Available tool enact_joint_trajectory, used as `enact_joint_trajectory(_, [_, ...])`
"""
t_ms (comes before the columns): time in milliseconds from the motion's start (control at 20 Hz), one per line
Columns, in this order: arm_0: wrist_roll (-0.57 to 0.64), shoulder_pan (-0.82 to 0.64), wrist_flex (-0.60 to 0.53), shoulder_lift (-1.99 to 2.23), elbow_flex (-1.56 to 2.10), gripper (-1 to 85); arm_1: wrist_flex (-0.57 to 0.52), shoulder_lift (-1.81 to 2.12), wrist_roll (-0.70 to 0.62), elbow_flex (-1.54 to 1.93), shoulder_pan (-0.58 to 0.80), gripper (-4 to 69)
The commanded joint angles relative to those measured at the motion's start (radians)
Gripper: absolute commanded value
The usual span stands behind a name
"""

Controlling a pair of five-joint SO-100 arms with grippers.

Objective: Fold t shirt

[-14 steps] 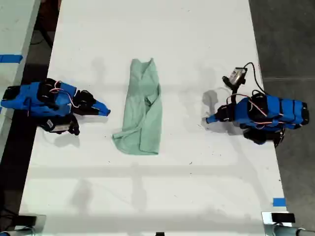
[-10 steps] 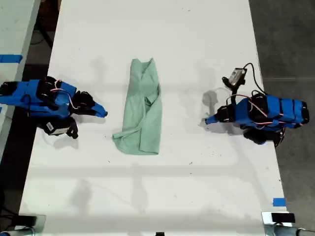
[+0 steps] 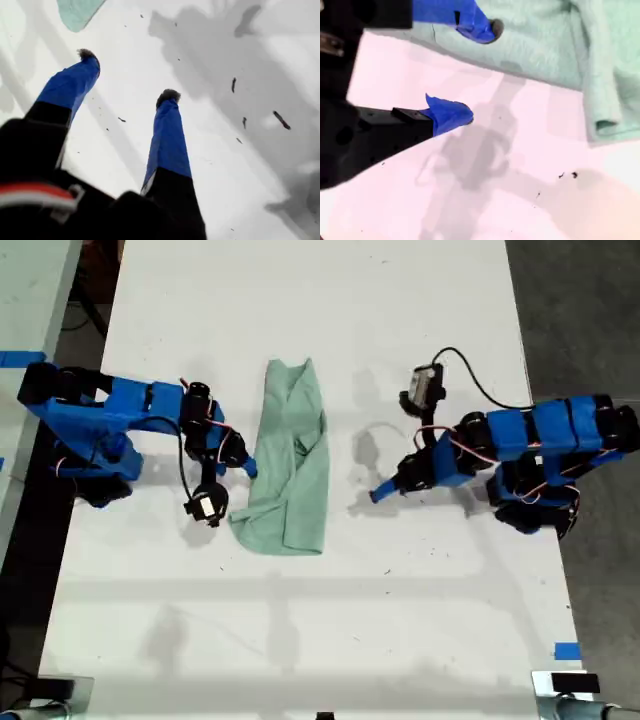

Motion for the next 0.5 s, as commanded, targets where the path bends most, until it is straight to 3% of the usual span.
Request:
enact_joint_trajectory(0, [-0.008, 0.009, -0.034, -0.144, -0.018, 24.6, 0.0, -0.15, -0.008, -0.229, -0.071, 26.1])
enact_joint_trajectory(200, [-0.117, 0.176, -0.028, -0.374, -0.221, 23.7, 0.031, -0.27, 0.002, -0.385, -0.14, 24.7])
enact_joint_trajectory(350, [-0.224, 0.282, 0.144, -0.603, -0.545, 24.2, 0.112, -0.465, -0.009, -0.601, -0.169, 24.5])
enact_joint_trajectory(450, [-0.278, 0.328, 0.181, -0.604, -0.641, 22.6, 0.153, -0.594, -0.011, -0.716, -0.176, 24.5])
